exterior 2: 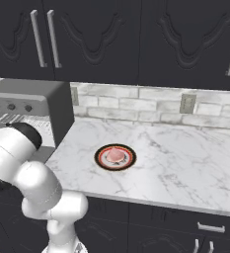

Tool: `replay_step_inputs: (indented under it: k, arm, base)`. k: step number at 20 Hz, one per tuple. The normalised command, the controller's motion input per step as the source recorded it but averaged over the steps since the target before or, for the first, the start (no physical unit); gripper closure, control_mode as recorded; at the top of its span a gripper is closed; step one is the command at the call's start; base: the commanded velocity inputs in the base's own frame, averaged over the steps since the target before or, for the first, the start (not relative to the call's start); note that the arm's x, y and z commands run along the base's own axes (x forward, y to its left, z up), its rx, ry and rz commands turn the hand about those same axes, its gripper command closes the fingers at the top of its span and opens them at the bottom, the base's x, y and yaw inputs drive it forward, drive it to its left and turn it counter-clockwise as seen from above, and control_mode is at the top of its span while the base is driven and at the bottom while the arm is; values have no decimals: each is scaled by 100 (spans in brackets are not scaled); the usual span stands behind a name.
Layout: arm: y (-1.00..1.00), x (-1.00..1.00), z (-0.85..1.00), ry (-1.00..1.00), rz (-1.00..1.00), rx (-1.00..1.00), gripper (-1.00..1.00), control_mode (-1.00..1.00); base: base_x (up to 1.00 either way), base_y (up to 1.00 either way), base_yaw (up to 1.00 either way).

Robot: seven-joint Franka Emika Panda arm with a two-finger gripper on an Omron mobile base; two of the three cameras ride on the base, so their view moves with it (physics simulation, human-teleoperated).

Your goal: Open the toaster oven door. Place the bread on the top rack in the toaster oven and place the steak on the bottom rack.

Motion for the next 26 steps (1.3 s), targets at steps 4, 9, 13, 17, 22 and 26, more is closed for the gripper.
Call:
replay_step_inputs:
  k: [4, 9, 13, 17, 22, 26]
  arm:
    - [-42, 5, 18, -23, 6, -4, -100, -100]
    - [-46, 10, 10, -15, 22, -5, -100, -100]
    - [-38, 18, 13, -3, 26, -3, -100, -100]
    - [-27, 31, 15, 0, 26, -2, -100, -100]
    - [-3, 41, 1, -2, 14, -9, -100, -100]
    - [2, 52, 5, -8, 0, 0, -100, -100]
  base:
    - [0, 0, 0]
    - [0, 0, 0]
    - [0, 0, 0]
    - [0, 0, 0]
    - [0, 0, 0]
    - [0, 0, 0]
